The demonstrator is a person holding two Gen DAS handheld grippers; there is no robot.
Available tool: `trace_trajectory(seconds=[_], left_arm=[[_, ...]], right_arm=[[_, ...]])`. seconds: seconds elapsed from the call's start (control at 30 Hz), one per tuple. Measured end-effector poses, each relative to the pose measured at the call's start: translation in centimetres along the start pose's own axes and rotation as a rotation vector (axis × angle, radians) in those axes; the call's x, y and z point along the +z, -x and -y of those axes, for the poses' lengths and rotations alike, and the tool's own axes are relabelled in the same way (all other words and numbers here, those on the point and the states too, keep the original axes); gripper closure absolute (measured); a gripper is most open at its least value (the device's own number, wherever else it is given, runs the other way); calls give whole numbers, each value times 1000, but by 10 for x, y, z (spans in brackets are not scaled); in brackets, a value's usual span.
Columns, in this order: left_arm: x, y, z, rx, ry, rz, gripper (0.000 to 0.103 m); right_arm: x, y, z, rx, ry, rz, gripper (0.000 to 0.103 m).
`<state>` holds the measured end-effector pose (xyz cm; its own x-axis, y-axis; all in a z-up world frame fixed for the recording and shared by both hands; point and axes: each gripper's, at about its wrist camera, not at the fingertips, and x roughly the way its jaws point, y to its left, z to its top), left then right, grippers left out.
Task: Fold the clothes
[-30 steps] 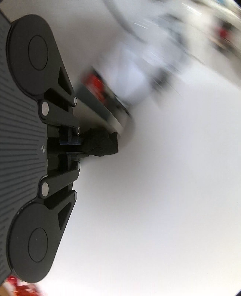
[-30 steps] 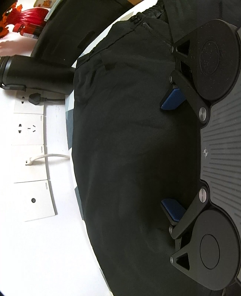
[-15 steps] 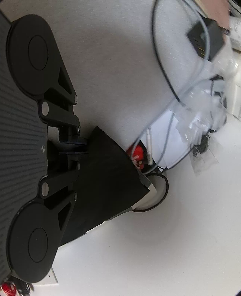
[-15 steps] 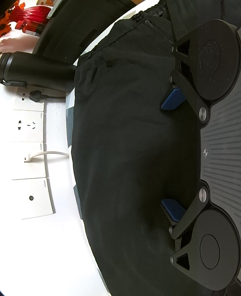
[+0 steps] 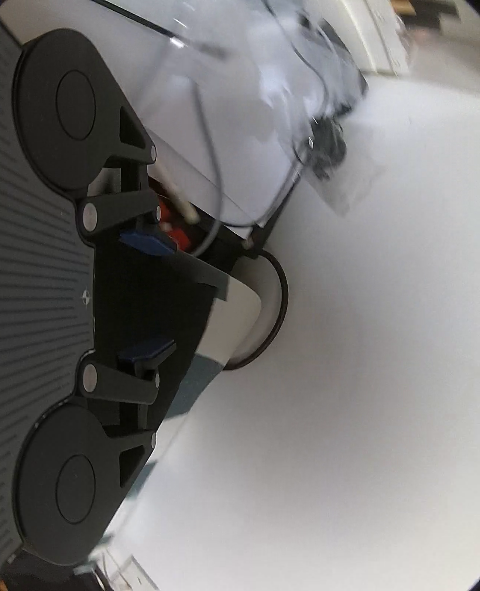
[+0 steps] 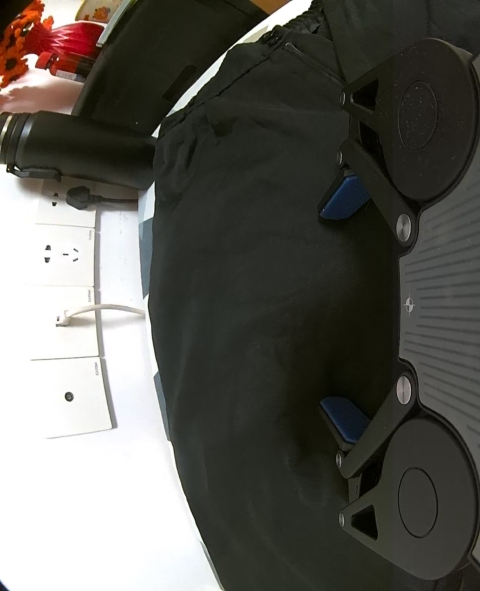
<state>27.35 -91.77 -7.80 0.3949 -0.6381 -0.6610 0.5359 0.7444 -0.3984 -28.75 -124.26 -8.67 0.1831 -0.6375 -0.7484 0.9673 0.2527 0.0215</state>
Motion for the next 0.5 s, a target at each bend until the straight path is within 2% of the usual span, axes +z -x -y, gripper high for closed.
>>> trace_trajectory(seconds=[0.07,0.1,0.13,0.2,0.27,0.33,0.4,0.47,0.5], left_arm=[[4,-15,4,6,-5,-4,54],[4,-17,8,-9,-17,1,62],[2,-16,14,-29,-45,9,79],[-4,-13,27,-83,-113,15,94],[-18,-4,45,-173,-220,-15,94],[-32,-1,59,-240,-285,-77,93],[-42,-4,64,-254,-304,-129,93],[-43,-2,62,-238,-292,-113,93],[-42,0,60,-228,-281,-94,89]], right_arm=[[-1,0,0,-1,0,5,1],[-1,0,0,-1,0,8,1],[-1,0,0,-1,-1,10,1],[-2,0,0,-2,-1,15,1],[-2,0,0,-3,-1,20,1],[-2,-1,-1,-3,0,24,1],[0,-3,-2,-2,0,22,1],[1,-4,-3,-3,-1,19,1],[1,-4,-3,-3,0,19,1]])
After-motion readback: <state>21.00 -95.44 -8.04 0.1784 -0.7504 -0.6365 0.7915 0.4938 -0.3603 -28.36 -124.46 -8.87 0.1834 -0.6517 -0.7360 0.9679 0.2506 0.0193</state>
